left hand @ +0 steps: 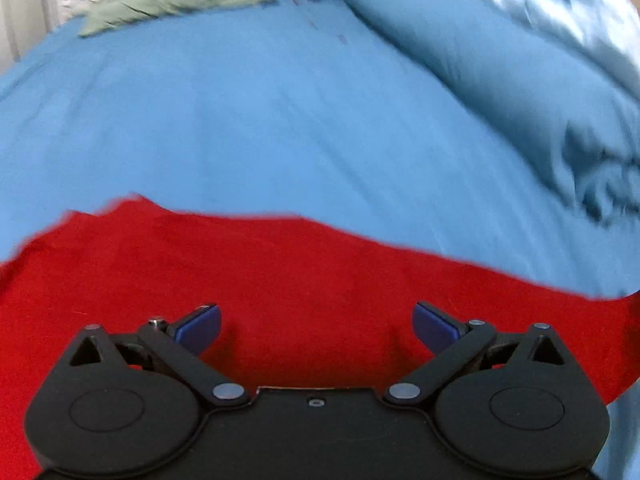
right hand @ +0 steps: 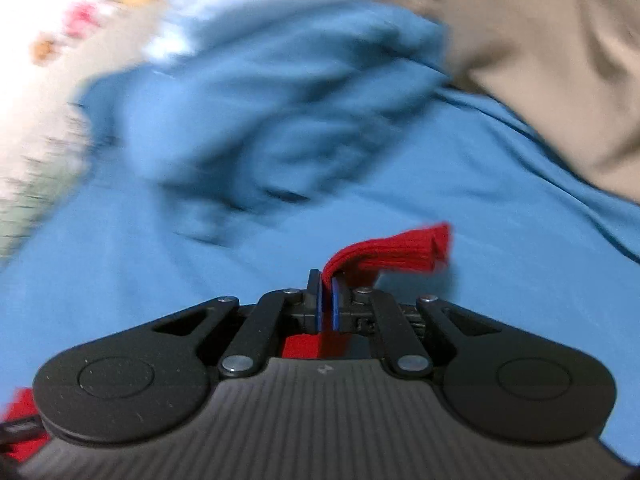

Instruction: Fold small clothes

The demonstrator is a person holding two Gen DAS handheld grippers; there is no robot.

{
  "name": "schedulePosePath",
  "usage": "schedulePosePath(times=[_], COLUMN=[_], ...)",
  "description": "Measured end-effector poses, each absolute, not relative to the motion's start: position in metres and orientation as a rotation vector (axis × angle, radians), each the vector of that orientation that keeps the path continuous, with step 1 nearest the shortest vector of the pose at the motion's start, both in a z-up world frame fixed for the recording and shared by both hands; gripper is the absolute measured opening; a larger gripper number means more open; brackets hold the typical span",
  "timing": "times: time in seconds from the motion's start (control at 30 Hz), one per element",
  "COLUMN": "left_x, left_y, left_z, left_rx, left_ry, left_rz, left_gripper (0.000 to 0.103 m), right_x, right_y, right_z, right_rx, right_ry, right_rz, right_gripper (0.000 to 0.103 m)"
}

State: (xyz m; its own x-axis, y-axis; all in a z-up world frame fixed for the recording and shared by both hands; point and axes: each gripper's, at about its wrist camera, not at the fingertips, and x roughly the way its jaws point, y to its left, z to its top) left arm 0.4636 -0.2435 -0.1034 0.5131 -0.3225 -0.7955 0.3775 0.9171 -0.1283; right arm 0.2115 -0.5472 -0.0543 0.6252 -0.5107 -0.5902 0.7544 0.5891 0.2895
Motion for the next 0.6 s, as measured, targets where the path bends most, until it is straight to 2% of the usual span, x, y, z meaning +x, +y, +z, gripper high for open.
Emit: schedulePosePath(times=[0.17, 0.3, 0.4, 0.6], left_x=[0.459, 0.458, 0.455, 0.442], left_y=[-0.152, -0.073, -0.021, 0.043], left_z=[-0.058, -0.048, -0.057, -0.086], left_rx=[0.066, 0.104, 0.149, 0.121], left_ry=[0.827, 0.800, 0.814, 0.891], left_rz=[-0.339, -0.206, -0.105, -0.043], left_gripper=[0.103, 0.103, 0.103, 0.103], right_x=[0.272, 0.336, 0.378, 0.421], right_y=[-0.462, -0.364, -0.286, -0.178], right_z=[0.010, 0.019, -0.012, -0.128], right_rx=[0.519, 0.502, 0.468, 0.341], right_ry=[0.378, 0.375, 0.449, 0.748], right_rz=[-0.448, -0.106, 0.069, 0.139], right_gripper=[0.020, 0.020, 0.020, 0.020])
